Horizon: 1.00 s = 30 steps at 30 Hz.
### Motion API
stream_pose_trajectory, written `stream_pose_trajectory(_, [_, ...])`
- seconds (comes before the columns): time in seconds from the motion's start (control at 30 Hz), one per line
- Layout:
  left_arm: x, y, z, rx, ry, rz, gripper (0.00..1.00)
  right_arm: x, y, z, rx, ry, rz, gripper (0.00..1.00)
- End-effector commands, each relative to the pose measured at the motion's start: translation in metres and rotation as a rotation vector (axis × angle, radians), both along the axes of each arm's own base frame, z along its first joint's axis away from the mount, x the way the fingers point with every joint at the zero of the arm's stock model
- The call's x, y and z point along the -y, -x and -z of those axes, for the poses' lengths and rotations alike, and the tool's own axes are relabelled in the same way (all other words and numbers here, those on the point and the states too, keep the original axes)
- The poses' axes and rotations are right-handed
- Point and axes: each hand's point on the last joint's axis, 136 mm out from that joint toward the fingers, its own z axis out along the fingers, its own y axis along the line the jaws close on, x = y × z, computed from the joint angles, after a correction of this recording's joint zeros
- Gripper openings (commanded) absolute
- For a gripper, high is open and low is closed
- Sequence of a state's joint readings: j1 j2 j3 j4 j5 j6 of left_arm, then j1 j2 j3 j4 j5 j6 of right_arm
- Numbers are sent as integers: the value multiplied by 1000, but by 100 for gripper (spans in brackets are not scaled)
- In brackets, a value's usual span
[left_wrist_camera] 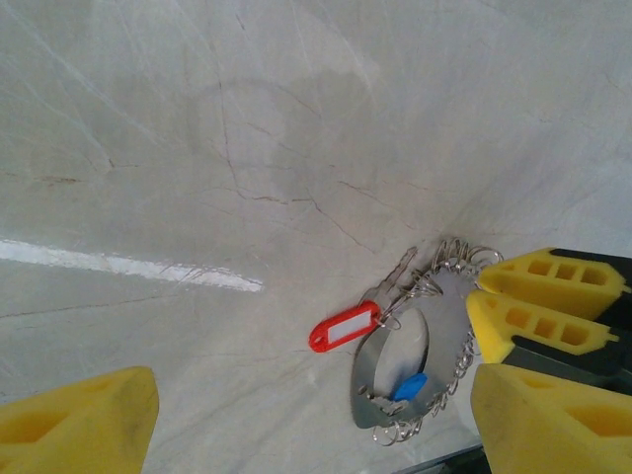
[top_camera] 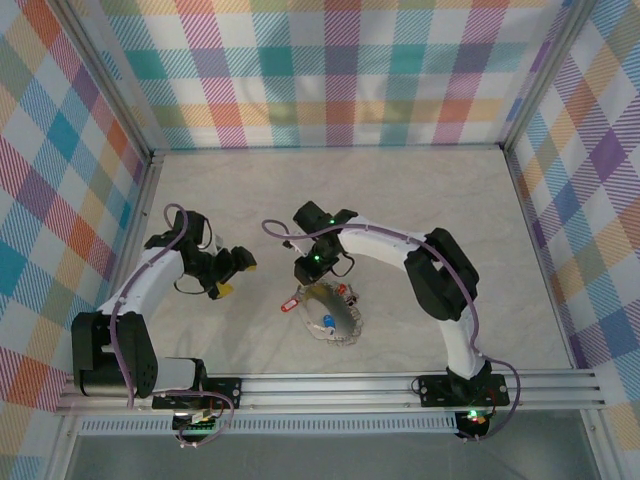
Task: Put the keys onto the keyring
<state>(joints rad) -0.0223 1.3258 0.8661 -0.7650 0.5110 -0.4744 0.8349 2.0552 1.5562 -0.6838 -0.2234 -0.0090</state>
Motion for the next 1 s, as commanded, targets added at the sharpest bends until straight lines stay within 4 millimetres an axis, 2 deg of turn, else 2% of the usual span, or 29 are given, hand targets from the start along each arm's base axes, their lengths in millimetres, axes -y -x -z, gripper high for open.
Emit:
stream_pose_trajectory(0.0, [-1,11,6,-41,15,13,83,-2,6,10,-21,39,-42,22])
stream_pose_trajectory(0.23, [-1,14,8,-46,12,20,83,-5,9,21,-16,79,-72,22])
stream_pose_trajectory(0.47, [-1,15,11,-50,12,19,83,4,13,26,-5,120,-88,22])
stream_pose_trajectory(0.67, [-1,16,13,-52,12,19,83,11,18,23,3,120,-98,23])
stream_pose_trajectory(0.8, [-1,17,13,-53,15,19,83,14,19,21,29,118,-128,28])
stream_pose_trajectory(0.97, [0,18,14,-51,15,25,83,12,15,5,68,88,-125,29])
